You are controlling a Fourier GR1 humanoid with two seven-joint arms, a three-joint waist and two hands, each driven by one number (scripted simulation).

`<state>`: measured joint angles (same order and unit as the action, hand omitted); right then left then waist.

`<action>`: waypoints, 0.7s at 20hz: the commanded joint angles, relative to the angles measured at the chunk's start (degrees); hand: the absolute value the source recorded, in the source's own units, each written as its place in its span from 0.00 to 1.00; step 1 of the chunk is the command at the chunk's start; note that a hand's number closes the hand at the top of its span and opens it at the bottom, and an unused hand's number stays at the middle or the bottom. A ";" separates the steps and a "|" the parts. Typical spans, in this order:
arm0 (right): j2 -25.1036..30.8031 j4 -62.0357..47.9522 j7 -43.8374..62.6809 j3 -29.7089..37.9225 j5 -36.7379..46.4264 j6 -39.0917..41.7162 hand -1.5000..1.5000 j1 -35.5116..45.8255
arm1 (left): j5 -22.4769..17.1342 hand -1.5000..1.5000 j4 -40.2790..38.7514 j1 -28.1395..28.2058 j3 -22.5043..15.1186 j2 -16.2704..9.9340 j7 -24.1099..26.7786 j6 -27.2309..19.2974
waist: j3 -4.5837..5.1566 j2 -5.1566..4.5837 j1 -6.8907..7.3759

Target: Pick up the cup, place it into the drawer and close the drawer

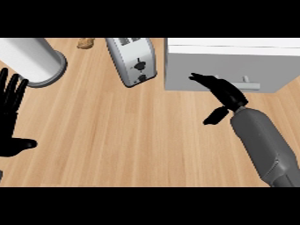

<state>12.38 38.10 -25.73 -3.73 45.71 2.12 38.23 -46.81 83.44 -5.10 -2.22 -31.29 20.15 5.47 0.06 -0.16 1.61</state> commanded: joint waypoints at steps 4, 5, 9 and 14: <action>3.03 -18.62 -6.26 4.70 -0.02 -0.99 0.00 10.47 | 1.94 0.00 -1.37 -0.48 -0.23 1.81 0.79 2.03 | -0.18 -1.06 1.34; 3.62 -19.49 -5.96 4.85 0.18 -0.40 0.00 11.75 | 1.65 0.00 0.12 1.03 -0.20 2.65 0.48 0.94 | -0.18 -0.86 1.34; 6.96 -22.74 -6.67 6.62 -0.58 1.69 0.00 15.76 | 3.22 0.00 -0.98 0.05 -1.37 3.33 1.37 1.93 | -0.23 -1.49 2.54; 8.64 -25.08 -7.32 7.44 -0.84 2.19 0.00 18.26 | 3.91 0.00 -3.41 -1.70 -0.78 2.93 2.22 3.67 | -0.24 -2.15 3.56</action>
<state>17.42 17.54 -38.46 1.73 44.46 6.53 51.83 -43.95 80.73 -6.41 -2.64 -28.90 21.41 8.60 0.30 -0.16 3.66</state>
